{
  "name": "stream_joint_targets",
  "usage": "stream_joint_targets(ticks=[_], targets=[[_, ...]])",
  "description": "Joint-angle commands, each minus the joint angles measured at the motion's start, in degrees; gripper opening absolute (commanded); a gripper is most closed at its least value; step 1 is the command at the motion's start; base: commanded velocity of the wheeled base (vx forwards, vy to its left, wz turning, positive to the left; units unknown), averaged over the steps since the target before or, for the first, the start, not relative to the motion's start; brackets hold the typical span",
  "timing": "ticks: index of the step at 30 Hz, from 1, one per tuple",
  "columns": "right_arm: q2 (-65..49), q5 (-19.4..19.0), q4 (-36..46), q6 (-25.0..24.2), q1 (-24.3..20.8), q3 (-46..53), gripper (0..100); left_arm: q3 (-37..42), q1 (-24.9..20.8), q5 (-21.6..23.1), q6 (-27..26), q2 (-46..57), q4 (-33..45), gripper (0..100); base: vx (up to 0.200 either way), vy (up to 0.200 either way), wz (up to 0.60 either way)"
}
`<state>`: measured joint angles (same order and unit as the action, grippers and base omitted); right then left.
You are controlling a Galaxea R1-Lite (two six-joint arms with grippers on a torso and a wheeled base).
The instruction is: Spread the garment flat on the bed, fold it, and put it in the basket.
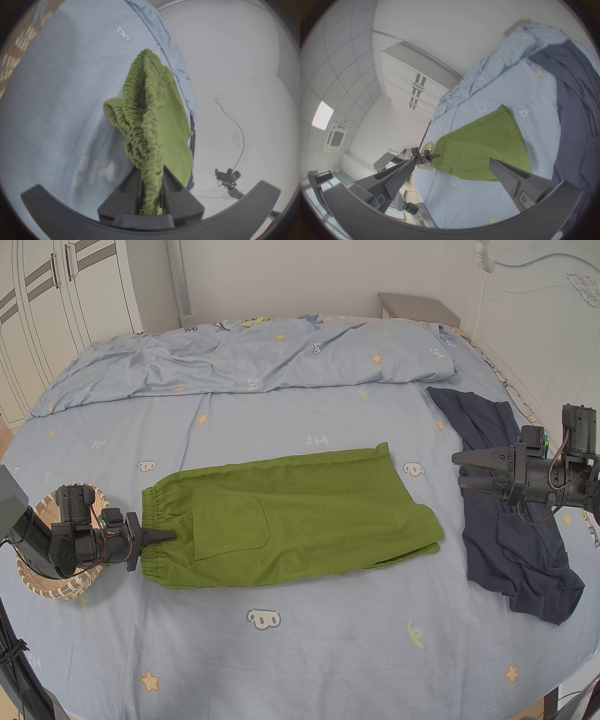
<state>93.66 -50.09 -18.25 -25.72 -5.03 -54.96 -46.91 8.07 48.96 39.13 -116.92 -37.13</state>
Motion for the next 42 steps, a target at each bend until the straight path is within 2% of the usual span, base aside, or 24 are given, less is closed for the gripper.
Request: stream_joint_targets(ticks=[1,3,8,13,19,24,42], targets=[[4.34,-0.09,4.36,-1.52,1.08,-3.49,100,-3.63,0.28,1.67,1.47,3.1,4.44,0,0.0,0.0,0.0],[7.77,0.17,9.46,-1.26,2.13,-7.1,100,-4.86,0.98,1.67,1.21,4.51,8.13,0,0.0,0.0,0.0],[16.2,0.7,16.14,2.08,3.28,-12.19,100,-4.86,1.86,1.67,-1.69,5.65,11.73,0,0.0,0.0,0.0],[21.83,0.78,20.36,3.75,4.33,-15.97,100,-4.68,1.77,1.67,-3.18,5.47,12.52,0,0.0,0.0,0.0],[25.87,0.87,30.29,4.72,4.42,-22.48,100,-4.59,1.6,1.58,-3.27,5.39,12.52,0,0.0,0.0,0.0],[29.39,2.19,31.35,7.62,3.98,-22.92,100,-4.59,1.51,1.58,-3.27,5.21,12.44,0,0.0,0.0,0.0],[34.75,1.84,31.43,7.44,2.75,-26.7,100,-4.42,0.98,1.23,-3.45,4.86,12.35,0,0.0,0.0,0.0]])
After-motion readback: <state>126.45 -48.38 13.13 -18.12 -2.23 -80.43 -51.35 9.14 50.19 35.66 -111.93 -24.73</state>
